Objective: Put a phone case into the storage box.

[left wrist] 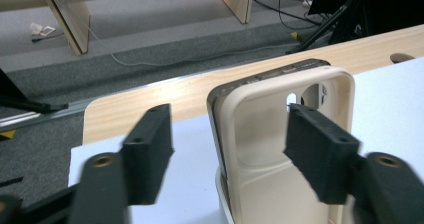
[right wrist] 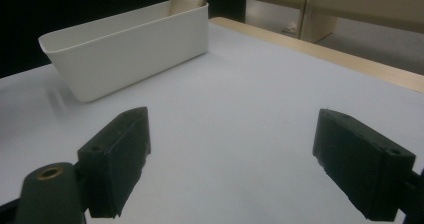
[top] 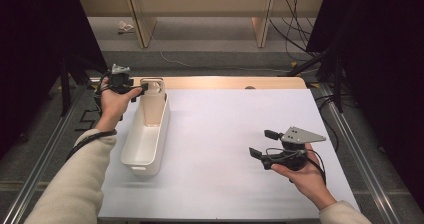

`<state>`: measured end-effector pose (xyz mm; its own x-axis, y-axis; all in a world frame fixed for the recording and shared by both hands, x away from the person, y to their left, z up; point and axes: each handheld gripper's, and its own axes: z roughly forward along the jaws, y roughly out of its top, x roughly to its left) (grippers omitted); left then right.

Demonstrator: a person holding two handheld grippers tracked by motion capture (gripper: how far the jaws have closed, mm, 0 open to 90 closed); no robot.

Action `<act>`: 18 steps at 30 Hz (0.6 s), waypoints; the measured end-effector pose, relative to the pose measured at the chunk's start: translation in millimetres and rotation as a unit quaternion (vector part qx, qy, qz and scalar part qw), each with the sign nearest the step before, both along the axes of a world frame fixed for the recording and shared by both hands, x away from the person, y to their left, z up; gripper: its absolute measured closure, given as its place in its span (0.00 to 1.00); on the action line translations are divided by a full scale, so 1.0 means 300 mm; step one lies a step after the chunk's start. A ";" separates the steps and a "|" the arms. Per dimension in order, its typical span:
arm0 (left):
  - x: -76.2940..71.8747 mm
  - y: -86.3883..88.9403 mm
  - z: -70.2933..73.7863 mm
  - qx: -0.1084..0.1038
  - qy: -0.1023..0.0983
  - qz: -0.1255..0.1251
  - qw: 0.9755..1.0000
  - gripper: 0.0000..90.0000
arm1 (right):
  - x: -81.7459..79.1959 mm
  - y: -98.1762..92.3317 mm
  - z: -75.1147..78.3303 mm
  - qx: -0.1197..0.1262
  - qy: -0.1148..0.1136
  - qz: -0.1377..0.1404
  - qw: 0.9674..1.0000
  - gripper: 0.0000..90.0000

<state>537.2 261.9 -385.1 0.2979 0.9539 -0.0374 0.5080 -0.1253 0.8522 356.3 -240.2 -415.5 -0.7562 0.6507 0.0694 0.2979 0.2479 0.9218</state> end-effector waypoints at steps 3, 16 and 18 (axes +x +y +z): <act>-0.010 -0.007 0.011 0.001 0.000 -0.003 1.000 0.26 | 0.000 0.000 -0.001 -0.001 0.001 0.000 1.000 0.18; -0.104 -0.039 0.034 0.010 0.000 -0.039 0.999 0.15 | -0.001 -0.001 0.002 -0.001 0.001 -0.002 1.000 0.18; -0.118 -0.046 0.038 0.010 -0.001 -0.043 0.999 0.15 | 0.000 -0.002 0.002 0.000 0.000 -0.003 1.000 0.18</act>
